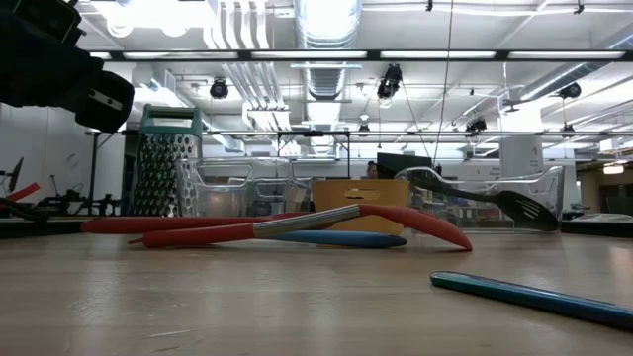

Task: Pick & Place Kitchen Items
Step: Put the blue knife into the left transparent bin

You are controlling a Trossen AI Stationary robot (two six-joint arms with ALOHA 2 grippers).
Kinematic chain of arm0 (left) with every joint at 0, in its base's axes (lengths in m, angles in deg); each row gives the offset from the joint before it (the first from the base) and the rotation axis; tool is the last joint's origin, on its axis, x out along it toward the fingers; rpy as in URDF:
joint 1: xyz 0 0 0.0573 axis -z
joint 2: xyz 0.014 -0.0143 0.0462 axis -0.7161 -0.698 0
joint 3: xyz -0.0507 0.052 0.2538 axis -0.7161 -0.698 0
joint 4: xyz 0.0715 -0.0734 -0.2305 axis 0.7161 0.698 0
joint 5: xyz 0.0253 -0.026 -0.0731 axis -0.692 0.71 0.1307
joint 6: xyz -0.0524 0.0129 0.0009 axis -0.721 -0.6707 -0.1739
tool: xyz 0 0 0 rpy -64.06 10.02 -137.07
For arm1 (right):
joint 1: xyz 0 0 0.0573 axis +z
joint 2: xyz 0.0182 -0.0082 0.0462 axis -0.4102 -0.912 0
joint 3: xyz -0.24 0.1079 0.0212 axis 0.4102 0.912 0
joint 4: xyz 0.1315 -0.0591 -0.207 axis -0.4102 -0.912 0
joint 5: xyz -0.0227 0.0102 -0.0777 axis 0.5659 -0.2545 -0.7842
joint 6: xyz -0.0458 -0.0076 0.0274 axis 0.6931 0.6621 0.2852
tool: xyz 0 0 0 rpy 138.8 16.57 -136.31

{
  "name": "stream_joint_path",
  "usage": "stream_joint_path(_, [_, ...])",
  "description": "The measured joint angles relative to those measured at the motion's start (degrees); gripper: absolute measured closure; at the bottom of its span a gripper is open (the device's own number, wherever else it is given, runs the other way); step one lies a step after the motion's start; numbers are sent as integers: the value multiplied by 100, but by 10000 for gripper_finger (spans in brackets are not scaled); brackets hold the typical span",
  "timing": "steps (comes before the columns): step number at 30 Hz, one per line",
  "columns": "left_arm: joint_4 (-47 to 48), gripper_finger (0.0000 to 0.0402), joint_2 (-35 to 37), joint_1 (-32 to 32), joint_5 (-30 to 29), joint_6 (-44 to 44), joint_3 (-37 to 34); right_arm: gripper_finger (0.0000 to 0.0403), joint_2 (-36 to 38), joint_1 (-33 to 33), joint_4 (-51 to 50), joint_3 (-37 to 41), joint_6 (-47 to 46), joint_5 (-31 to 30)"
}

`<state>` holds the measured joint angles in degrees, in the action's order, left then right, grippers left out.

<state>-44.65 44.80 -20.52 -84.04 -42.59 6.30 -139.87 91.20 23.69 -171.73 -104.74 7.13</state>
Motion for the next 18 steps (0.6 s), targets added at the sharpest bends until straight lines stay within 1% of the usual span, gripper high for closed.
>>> stream_joint_path(4, [-1, 351, 0, 0, 0, 0, 0, 249, 0, -2, 41, -4, 15, -8])
stream_joint_path(11, [-1, 351, 0, 1, 0, 0, 0, 307, 0, 0, 46, -46, 78, -23])
stream_joint_path(18, [0, 351, 0, 1, 0, 0, 0, 362, 0, -2, 51, -330, 361, -300])
